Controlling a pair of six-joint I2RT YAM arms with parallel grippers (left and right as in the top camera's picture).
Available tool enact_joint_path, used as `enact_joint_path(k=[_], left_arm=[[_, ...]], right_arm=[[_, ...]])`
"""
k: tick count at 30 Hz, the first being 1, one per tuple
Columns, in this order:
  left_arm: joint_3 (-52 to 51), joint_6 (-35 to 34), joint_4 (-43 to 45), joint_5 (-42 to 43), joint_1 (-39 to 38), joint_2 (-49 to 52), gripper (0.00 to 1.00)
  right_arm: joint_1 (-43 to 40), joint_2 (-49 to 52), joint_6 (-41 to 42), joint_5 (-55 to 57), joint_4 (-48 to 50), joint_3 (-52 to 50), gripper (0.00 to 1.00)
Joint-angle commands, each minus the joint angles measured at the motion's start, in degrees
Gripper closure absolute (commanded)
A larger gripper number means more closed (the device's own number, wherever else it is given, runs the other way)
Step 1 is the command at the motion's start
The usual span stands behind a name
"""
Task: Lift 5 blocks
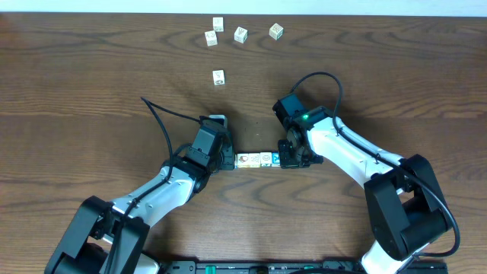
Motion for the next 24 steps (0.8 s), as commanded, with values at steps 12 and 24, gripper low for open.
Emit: enact_joint_path(k=[12, 24], left_arm=[[-0.2, -1.6, -3.8, -2.6, 3.9, -0.9, 0.93], [-0.2, -1.6, -10.0, 5.0, 3.9, -1.9, 0.93]], right_arm=[[-0.4, 0.0, 0.2, 0.2, 0.1, 0.6, 0.99], [-0.4, 0.0, 0.2, 0.2, 0.1, 0.6, 0.99]])
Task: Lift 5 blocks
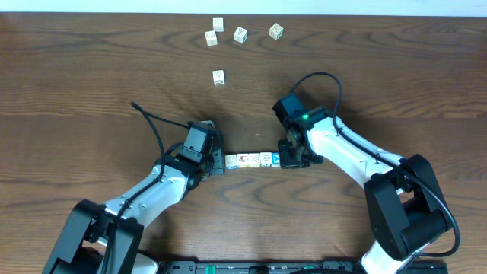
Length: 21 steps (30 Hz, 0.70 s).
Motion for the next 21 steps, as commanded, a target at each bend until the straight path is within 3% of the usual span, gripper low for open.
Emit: enact_joint_path(k=[1, 21], left_arm=[[-0.2, -0.3, -0.2, 3.3, 0.2, -0.7, 0.93], [-0.2, 0.4, 2.5, 8.8, 0.2, -0.7, 0.93]], right_arm=[[-0.4, 0.0, 0.2, 0.2, 0.1, 0.6, 0.99], [-0.4, 0.0, 0.2, -0.3, 0.9, 0.6, 0.99]])
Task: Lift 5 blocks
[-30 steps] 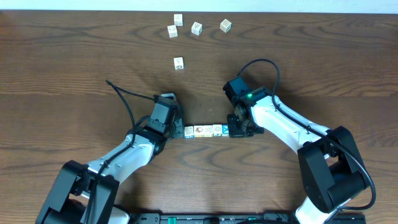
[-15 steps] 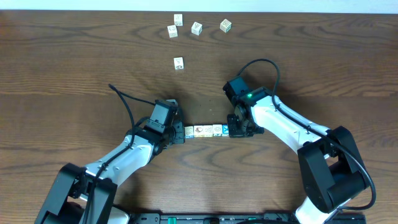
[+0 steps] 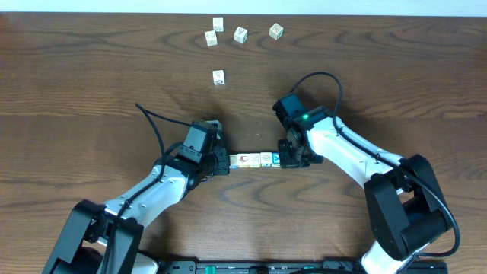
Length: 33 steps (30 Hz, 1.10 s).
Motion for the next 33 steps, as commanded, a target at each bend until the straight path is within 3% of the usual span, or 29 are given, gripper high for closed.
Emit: enact_joint_path(k=[1, 33], left_arm=[[-0.2, 0.3, 0.2, 1.1, 0.2, -0.7, 0.93], [-0.3, 0.3, 0.1, 1.1, 0.2, -0.7, 0.93]], right_arm=[[-0.4, 0.0, 0.2, -0.5, 0.6, 0.6, 0.99], [-0.4, 0.0, 0.8, -7.4, 5.9, -0.3, 0.99]])
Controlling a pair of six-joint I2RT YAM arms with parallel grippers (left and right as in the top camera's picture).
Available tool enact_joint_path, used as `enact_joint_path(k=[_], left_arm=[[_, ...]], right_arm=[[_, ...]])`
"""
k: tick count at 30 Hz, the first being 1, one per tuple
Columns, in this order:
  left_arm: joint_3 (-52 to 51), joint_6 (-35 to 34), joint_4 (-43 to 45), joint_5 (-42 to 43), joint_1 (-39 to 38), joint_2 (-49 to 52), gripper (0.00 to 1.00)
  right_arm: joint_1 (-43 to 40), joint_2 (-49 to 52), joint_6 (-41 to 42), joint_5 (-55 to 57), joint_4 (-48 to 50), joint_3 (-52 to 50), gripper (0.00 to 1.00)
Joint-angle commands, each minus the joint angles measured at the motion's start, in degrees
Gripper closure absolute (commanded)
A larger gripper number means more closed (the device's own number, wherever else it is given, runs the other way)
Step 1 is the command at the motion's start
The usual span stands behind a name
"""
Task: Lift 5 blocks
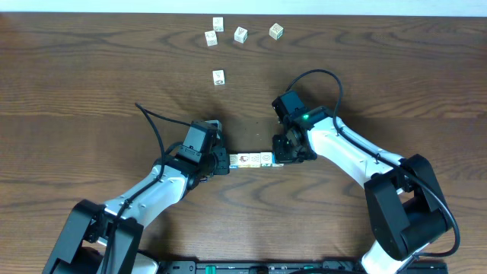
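Note:
A short row of small pale blocks (251, 159) lies on the dark wooden table (91, 84), end to end between my two grippers. My left gripper (221, 163) sits against the row's left end, its fingers close together. My right gripper (279, 154) bears on the right end and covers the last block there. The fingertips are dark and small in this overhead view. I cannot tell whether the row rests on the table or hangs just above it.
Several loose blocks lie far back: a single one (218, 76) nearest the row, and beyond it a pair (211, 36), another (240, 34) and one at the right (276, 30). A black cable (156, 125) trails from the left arm.
My right gripper has shifted a little left and away, over the right end of the row, hiding the blue-marked block there. The left gripper and the rest of the row have stayed put.
First both grippers stood at the ends of the row. Then my left gripper was drawn back to the left, baring one more block at that end. Then it was again against the left end. Now the right gripper has closed in from the right.

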Motion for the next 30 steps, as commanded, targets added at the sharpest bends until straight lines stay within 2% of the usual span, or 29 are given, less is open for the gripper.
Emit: enact_joint_path(k=[1, 9, 30], left_arm=[[-0.3, 0.3, -0.1, 0.8, 0.1, -0.7, 0.93], [-0.3, 0.3, -0.2, 0.8, 0.1, -0.7, 0.93], [-0.3, 0.3, -0.3, 0.8, 0.1, -0.7, 0.93]], right_arm=[[-0.4, 0.0, 0.9, -2.1, 0.9, -0.6, 0.99], [-0.5, 0.0, 1.1, -0.5, 1.9, -4.5, 0.99], [-0.5, 0.0, -0.7, 4.6, 3.9, -4.6, 0.99]])
